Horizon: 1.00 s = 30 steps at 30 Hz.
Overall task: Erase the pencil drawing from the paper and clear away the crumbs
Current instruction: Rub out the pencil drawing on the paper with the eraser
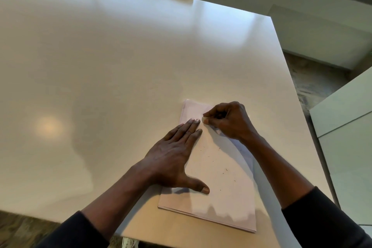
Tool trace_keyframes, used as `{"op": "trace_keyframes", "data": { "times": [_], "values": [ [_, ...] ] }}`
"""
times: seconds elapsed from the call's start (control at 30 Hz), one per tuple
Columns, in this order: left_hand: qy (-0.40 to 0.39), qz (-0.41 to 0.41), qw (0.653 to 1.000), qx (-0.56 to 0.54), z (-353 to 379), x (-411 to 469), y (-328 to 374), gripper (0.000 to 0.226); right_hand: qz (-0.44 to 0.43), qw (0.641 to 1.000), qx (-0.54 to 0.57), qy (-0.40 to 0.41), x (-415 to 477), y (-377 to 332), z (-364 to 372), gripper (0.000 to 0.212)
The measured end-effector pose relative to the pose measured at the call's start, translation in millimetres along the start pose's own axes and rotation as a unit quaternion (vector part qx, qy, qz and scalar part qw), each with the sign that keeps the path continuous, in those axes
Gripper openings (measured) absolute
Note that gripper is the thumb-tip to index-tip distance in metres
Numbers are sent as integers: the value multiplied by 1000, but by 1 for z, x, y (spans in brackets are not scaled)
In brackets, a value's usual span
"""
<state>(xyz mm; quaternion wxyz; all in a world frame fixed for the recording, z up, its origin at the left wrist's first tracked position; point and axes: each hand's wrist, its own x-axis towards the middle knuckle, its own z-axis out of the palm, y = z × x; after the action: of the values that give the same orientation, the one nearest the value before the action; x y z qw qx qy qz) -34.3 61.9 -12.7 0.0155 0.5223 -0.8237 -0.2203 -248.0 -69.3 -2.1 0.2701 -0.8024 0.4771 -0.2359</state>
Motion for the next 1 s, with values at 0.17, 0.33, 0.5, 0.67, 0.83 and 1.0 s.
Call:
{"op": "trace_keyframes", "data": {
  "times": [0.17, 0.33, 0.5, 0.67, 0.83, 1.0],
  "values": [
    [-4, 1, 1000, 0, -2, 0, 0, 148, 41, 998, -5, 53, 11, 3, -4, 12],
    [-3, 0, 1000, 3, -2, -1, 1, 149, 12, 1000, -6, 15, -6, -2, 1, 12],
    [-3, -2, 1000, 3, -2, -1, 1, 149, 51, 997, -4, 51, -3, 1, -3, 13],
    [-3, -8, 1000, 8, -2, 1, 1, 150, 28, 998, -3, 63, -12, -5, 5, 12],
    [-1, -5, 1000, 2, -3, -1, 1, 150, 77, 993, 81, 31, -25, -5, -11, 15],
    [10, -6, 1000, 5, -3, -1, 2, 150, 145, 970, 157, 118, -59, 2, -25, 22]
  ]
}}
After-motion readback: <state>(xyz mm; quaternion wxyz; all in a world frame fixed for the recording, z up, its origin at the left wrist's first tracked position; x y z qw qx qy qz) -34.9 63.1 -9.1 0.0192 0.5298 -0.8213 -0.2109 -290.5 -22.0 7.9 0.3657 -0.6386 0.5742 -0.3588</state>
